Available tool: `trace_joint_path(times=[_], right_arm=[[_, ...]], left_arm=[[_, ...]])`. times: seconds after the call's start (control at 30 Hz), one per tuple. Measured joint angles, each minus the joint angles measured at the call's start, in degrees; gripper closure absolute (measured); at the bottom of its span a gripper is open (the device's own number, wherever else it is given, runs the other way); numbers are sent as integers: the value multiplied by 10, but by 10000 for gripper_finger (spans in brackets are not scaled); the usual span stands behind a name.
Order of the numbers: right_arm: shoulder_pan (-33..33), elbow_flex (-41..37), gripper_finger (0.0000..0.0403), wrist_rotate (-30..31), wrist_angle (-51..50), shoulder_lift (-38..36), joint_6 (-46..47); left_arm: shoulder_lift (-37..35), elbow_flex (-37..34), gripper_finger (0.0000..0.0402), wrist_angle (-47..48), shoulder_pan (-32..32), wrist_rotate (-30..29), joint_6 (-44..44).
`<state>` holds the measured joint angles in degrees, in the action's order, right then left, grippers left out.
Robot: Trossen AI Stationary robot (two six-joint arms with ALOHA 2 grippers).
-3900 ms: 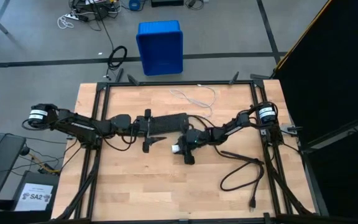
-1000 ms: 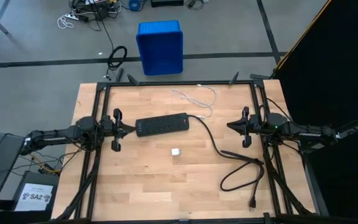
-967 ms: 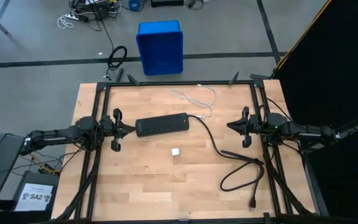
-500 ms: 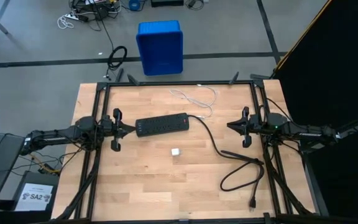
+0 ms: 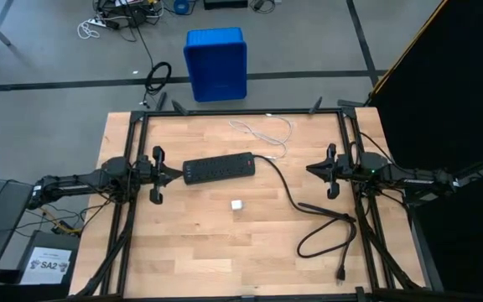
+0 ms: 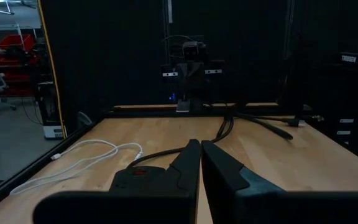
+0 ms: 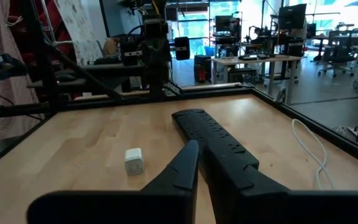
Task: Insert USB
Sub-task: Return to Home Position
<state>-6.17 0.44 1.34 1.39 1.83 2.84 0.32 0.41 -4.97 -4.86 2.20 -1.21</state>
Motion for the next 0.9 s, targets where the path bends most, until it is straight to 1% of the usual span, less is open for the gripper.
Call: trace_joint_path(times=[0.27, 0.63, 0.9], right_arm=[[0, 0, 390, 0, 0, 0, 0], [0, 0, 402, 0, 0, 0, 0], [0, 0, 392, 0, 0, 0, 0]], left_arm=[[0, 0, 401, 0, 0, 0, 0], [0, 0, 401, 0, 0, 0, 0], [0, 0, 401, 0, 0, 0, 0]])
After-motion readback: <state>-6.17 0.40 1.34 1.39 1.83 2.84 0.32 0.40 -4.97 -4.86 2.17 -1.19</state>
